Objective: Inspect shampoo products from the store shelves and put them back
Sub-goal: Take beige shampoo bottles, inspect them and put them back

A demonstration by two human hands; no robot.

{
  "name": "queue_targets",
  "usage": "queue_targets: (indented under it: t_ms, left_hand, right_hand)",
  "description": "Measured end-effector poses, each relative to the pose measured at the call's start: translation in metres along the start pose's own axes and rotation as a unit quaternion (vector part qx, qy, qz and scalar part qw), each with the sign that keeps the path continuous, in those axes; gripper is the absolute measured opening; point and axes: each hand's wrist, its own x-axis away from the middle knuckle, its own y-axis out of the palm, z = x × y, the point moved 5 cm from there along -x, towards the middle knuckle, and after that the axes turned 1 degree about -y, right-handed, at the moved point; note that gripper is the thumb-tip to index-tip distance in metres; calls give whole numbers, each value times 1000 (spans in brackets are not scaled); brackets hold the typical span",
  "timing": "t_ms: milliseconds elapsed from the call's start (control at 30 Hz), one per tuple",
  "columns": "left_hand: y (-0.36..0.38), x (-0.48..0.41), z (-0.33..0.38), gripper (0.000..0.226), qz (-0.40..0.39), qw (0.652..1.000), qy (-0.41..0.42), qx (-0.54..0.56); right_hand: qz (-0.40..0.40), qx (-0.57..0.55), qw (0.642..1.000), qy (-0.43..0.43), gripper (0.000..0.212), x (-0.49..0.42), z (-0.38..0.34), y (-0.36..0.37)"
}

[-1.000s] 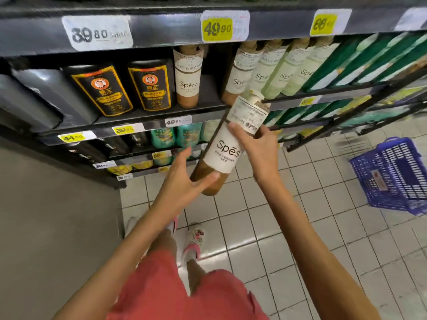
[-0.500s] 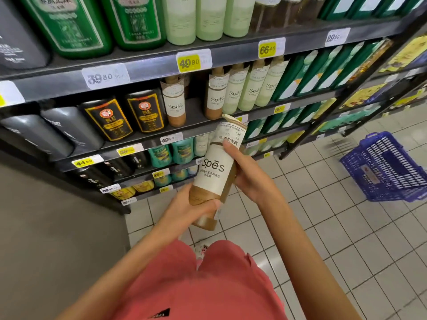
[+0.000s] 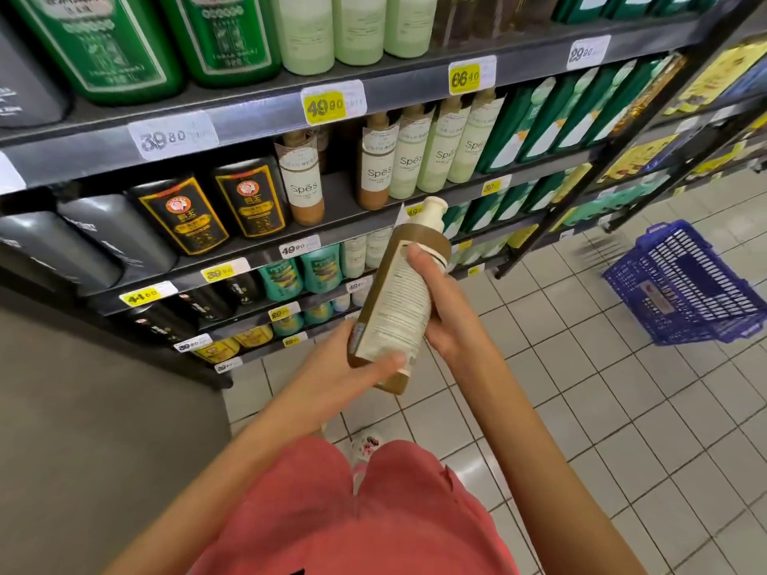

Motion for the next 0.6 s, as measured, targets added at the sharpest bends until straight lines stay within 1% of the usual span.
queue_targets:
  t_ms: [33, 67, 100, 133, 167, 200, 233, 267, 300, 367, 400, 433, 467, 500, 533, 600]
  left_hand:
    - [3, -4, 0, 52, 45, 995, 2, -90]
    - [7, -7, 0, 56, 78, 987, -6, -143]
    - [10, -10, -2, 58, 101, 982, -20, -158]
    - [11, -13, -5, 57, 113, 983, -37, -136]
    - [10, -15, -9, 56, 105, 991, -44, -73]
    - [10, -16, -12, 55, 68, 996, -47, 19]
    - [12, -12, -13, 55, -1, 991, -49, 125]
    - [15, -7, -11, 58, -84, 969, -50, 226]
    - [19, 0, -8, 66, -159, 935, -58, 312]
    - [28, 8, -5, 79, -268, 865, -73, 417]
    - [31, 9, -2, 80, -303, 836, -74, 452]
    - [34, 9, 0, 78, -327, 814, -74, 474]
    - [36, 9, 3, 75, -341, 803, -71, 484]
    - [35, 7, 4, 75, -342, 805, -66, 481]
    - [32, 3, 1, 78, -327, 820, -64, 465]
    - [18, -6, -8, 86, -247, 879, -71, 402]
  right_hand:
    - [31, 32, 999, -23, 37, 0, -2, -1]
    - [62, 64, 995, -42, 30, 0, -3, -2]
    - [87, 94, 990, -56, 26, 0, -4, -3]
    - [98, 111, 987, -60, 26, 1, -6, -3]
    - [85, 114, 988, -51, 28, 2, -6, -3]
    - [51, 100, 993, -30, 37, 3, -6, -3]
    - [8, 65, 998, 0, 48, 5, -4, -3]
    - [-34, 17, 999, 31, 57, 9, -3, -2]
    - [-65, -30, 996, 52, 63, 13, -3, 0]
    - [-133, -113, 982, 77, 67, 19, -3, 5]
    - [-167, -145, 972, 79, 65, 23, -3, 10]
    - [-184, -158, 968, 72, 64, 24, -4, 13]
    - [-174, -156, 970, 61, 66, 24, -3, 13]
    - [-145, -141, 978, 49, 68, 21, -3, 10]
    - [-110, -128, 985, 40, 65, 19, -3, 6]
    - [-59, -89, 994, 19, 53, 15, -7, -2]
